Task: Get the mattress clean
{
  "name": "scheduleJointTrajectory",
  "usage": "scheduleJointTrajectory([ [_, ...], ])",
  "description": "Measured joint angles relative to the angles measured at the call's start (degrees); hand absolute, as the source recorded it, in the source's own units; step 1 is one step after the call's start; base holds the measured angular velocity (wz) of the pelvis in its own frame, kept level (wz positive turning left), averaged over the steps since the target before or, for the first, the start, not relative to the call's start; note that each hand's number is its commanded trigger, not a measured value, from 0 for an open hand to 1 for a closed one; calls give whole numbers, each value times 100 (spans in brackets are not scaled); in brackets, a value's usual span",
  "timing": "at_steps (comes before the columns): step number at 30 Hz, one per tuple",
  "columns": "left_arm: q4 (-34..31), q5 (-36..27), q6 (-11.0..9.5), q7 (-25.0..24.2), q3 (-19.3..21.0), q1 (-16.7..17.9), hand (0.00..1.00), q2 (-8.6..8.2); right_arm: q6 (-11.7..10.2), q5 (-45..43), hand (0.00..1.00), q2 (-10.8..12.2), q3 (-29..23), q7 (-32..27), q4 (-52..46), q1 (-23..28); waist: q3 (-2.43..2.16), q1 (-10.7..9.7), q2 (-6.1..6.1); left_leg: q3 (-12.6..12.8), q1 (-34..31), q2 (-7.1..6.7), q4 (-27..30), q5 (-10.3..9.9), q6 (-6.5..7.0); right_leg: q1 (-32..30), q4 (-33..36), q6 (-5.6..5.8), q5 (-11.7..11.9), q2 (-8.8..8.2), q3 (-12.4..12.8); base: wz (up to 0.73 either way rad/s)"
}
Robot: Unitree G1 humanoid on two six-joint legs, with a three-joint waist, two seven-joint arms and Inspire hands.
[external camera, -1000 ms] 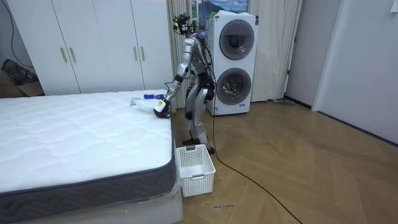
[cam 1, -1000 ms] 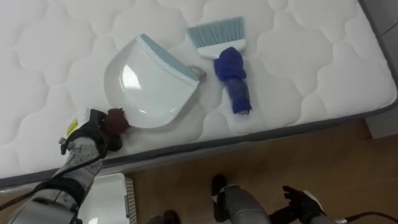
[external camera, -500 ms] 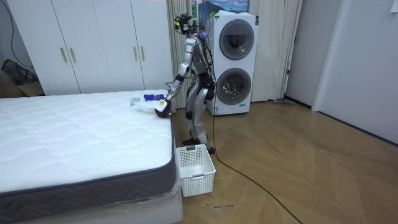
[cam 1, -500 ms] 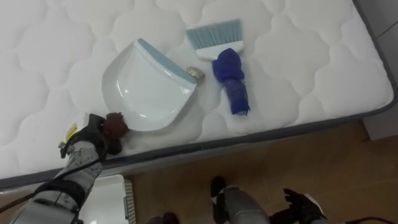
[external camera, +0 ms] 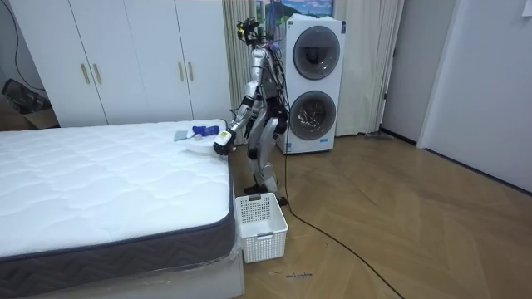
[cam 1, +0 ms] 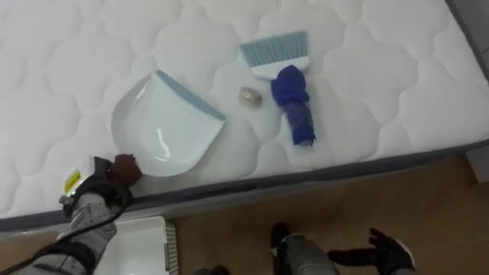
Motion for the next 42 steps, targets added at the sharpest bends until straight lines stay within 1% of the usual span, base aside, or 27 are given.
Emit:
scheduleJointTrajectory([
  [1, 0, 48, -16, 55, -9, 20, 100, 14, -15, 129, 0, 1, -45, -51, -51, -16, -4, 3, -6, 2, 2, -5, 1, 1, 1, 0, 1, 0, 0, 0, 7, 0],
  [3, -2, 128, -131, 235, -97, 104, 100, 113, -116, 472, 0, 0, -88, -183, -140, -132, -18, -17, -41, 2, 3, -16, 1, 1, 2, -1, -3, 2, 1, -1, 11, 0],
  [4, -2, 177, -169, 261, -118, 119, 100, 140, -132, 531, 0, 2, -143, -209, -140, -161, -22, -17, -50, 2, 2, -15, 0, 2, 2, 0, -1, 3, 2, -1, 10, 0],
  [5, -7, 295, -247, 357, -149, 160, 100, 201, -167, 639, 0, -3, -219, -262, -150, -222, -33, -17, -67, 2, -1, -15, 0, 2, 2, 0, -11, 4, 2, 2, 10, 0],
  [6, -11, 456, -274, 407, -158, 183, 100, 262, -207, 673, 0, -1, -333, -332, -234, -233, -44, -13, -90, 2, -3, -13, -5, 2, 2, 0, -13, 4, 2, 6, 10, 0],
  [8, -11, 629, -300, 519, -210, 200, 100, 353, -249, 682, 0, -7, -456, -533, -456, -251, -50, -17, -103, 1, -8, -11, -7, 2, 2, 0, -14, 9, 5, 11, 8, 0],
  [9, -11, 664, -321, 631, -261, 201, 100, 380, -296, 708, 0, -9, -522, -681, -591, -286, -49, -14, -108, 3, -6, -13, -6, 1, 4, 0, -21, 16, 10, 15, 18, 0],
  [12, -35, 665, -353, 868, -330, 201, 100, 371, -356, 669, 0, -1, -612, -1029, -804, -418, -49, -8, -114, 25, -2, -12, -29, 0, 8, -3, -49, 35, 24, 16, 22, -1],
  [13, -36, 683, -360, 940, -377, 205, 100, 368, -359, 518, 0, -2, -629, -1239, -937, -493, -49, -6, -116, 45, 11, -12, -39, -3, 14, -4, -55, 41, 28, 14, 22, -6],
  [15, -39, 782, -369, 1059, -378, 216, 100, 353, -474, 163, 0, -12, -647, -1603, -1321, -523, -53, -7, -121, 77, 67, -27, -112, 9, 33, -2, -93, 49, 38, 1, 25, -6],
  [17, -77, 782, -367, 1119, -377, 272, 100, 353, -513, -212, 0, -25, -700, -1850, -1543, -562, -53, -11, -130, 116, 94, -39, -173, 11, 36, -2, -87, 52, 39, -2, 56, -8],
  [19, -129, 784, -358, 1129, -386, 329, 100, 340, -522, -547, 0, -70, -729, -2098, -1669, -636, -46, -17, -151, 142, 149, -66, -217, 12, 39, -8, -61, 73, 16, -5, 143, -6],
  [20, -129, 800, -349, 1129, -440, 335, 100, 322, -527, -773, 0, -102, -738, -2246, -1705, -704, -44, -18, -189, 159, 174, -98, -225, 12, 39, -28, 15, 86, -32, -31, 181, 0],
  [22, -142, 890, -346, 1128, -504, 349, 100, 301, -536, -1125, 0, -127, -786, -2481, -1947, -725, -44, -14, -202, 165, 174, -104, -225, 12, 40, -34, 26, 93, -47, -42, 185, 0],
  [24, -184, 1107, -333, 1127, -505, 351, 100, 307, -611, -1637, 0, -150, -806, -2767, -2328, -734, -49, -12, -222, 177, 135, -100, -218, 11, 40, -79, 21, 94, -46, -37, 200, 0],
  [27, -218, 1250, -328, 1102, -503, 352, 100, 307, -684, -2247, 0, -201, -815, -2939, -2614, -813, -47, -2, -226, 176, 108, -93, -195, 10, 42, -93, 41, 92, -45, -43, 190, 0],
  [28, -219, 1284, -324, 1093, -504, 352, 100, 308, -703, -2274, 0, -213, -802, -2962, -2641, -850, -45, -1, -232, 177, 109, -94, -191, 10, 42, -93, 56, 91, -46, -51, 184, 4],
  [29, -219, 1286, -318, 1048, -523, 351, 100, 307, -718, -2347, 0, -218, -774, -2997, -2661, -934, -42, -4, -256, 182, 122, -112, -192, 10, 42, -93, 104, 76, -64, -94, 160, 0],
  [30, -219, 1285, -294, 999, -561, 352, 100, 307, -729, -2441, 0, -218, -693, -3012, -2664, -1017, -38, 9, -278, 190, 151, -112, -194, 11, 42, -87, 114, 74, -69, -94, 170, 0],
  [32, -218, 1292, -251, 910, -592, 352, 100, 305, -735, -2476, 0, -213, -533, -3007, -2677, -1125, -29, 32, -323, 217, 177, -109, -193, 12, 43, -83, 132, 66, -73, -95, 189, -2],
  [34, -219, 1295, -231, 800, -592, 351, 100, 304, -782, -2521, 0, -212, -431, -3006, -2683, -1188, -20, 43, -339, 216, 181, -97, -185, 16, 46, -72, 118, 63, -74, -98, 184, 0],
  [36, -225, 1299, -231, 745, -592, 327, 100, 304, -847, -2558, 0, -212, -374, -2985, -2714, -1221, -2, 118, -367, 216, 169, -84, -171, 15, 46, -72, 91, 61, -73, -95, 183, 0],
  [38, -229, 1295, -230, 703, -593, 296, 100, 304, -846, -2562, 0, -212, -329, -2942, -2765, -1249, 11, 184, -388, 217, 164, -83, -172, 15, 46, -75, 83, 56, -70, -91, 169, 0],
  [41, -235, 1292, -183, 589, -635, 267, 100, 304, -849, -2542, 0, -206, -52, -2784, -2770, -1398, 18, 218, -377, 203, 144, -76, -168, 14, 46, -73, 80, 31, -53, -103, 63, 3],
  [42, -244, 1295, -145, 535, -699, 197, 100, 304, -849, -2542, 0, -206, 56, -2693, -2769, -1430, 29, 238, -360, 132, 95, -71, -139, 14, 46, -72, 77, 24, -49, -104, 2, 13],
])
